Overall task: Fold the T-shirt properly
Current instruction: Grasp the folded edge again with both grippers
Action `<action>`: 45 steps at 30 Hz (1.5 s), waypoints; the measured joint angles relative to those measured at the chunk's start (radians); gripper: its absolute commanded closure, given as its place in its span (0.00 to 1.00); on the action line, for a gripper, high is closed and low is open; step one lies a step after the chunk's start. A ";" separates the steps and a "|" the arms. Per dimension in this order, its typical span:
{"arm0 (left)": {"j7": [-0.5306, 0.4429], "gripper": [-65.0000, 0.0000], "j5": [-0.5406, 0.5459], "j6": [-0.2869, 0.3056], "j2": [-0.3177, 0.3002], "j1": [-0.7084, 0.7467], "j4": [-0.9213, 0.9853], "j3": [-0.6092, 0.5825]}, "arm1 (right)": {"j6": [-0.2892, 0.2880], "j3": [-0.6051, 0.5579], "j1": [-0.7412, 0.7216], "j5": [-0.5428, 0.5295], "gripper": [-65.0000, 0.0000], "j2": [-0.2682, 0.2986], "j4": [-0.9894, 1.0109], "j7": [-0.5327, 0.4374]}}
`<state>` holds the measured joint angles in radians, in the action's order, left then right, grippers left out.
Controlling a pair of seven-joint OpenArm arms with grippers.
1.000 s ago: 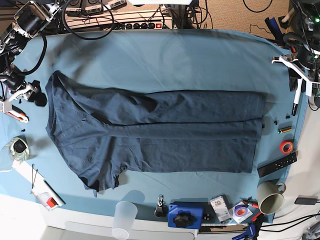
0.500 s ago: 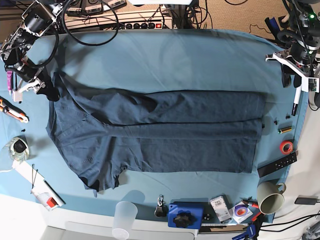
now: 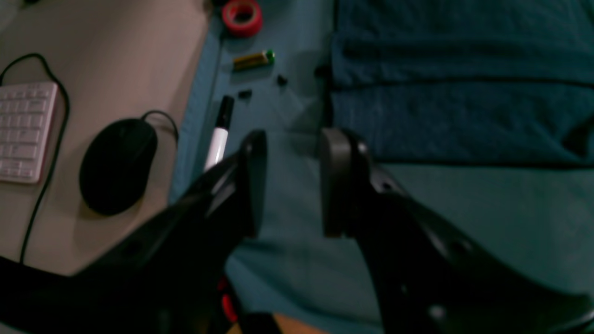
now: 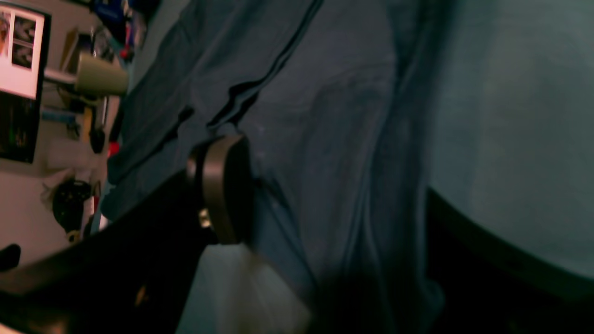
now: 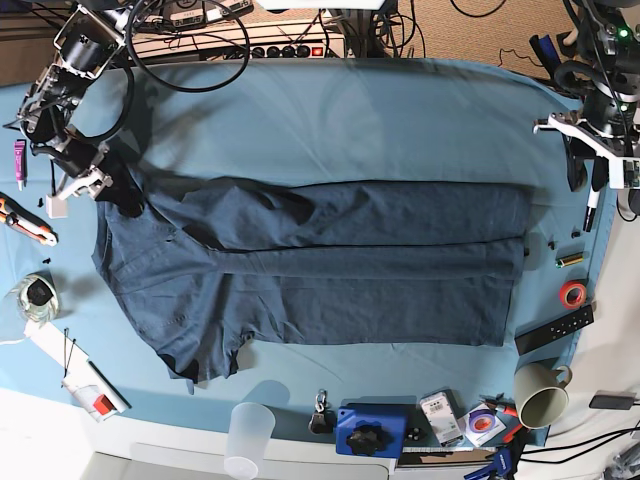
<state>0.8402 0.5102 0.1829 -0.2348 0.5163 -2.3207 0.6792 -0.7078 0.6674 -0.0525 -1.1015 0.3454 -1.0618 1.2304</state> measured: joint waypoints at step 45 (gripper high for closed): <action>0.177 0.65 0.389 0.143 -0.007 -0.497 0.937 -0.047 | -0.004 -0.051 -0.004 0.002 0.47 0.000 -0.005 0.019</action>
<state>1.0168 0.8993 0.3256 -0.2417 0.0196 -1.3834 0.6319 -0.7120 0.6159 -0.0563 -1.0992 0.3458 -1.0668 1.2495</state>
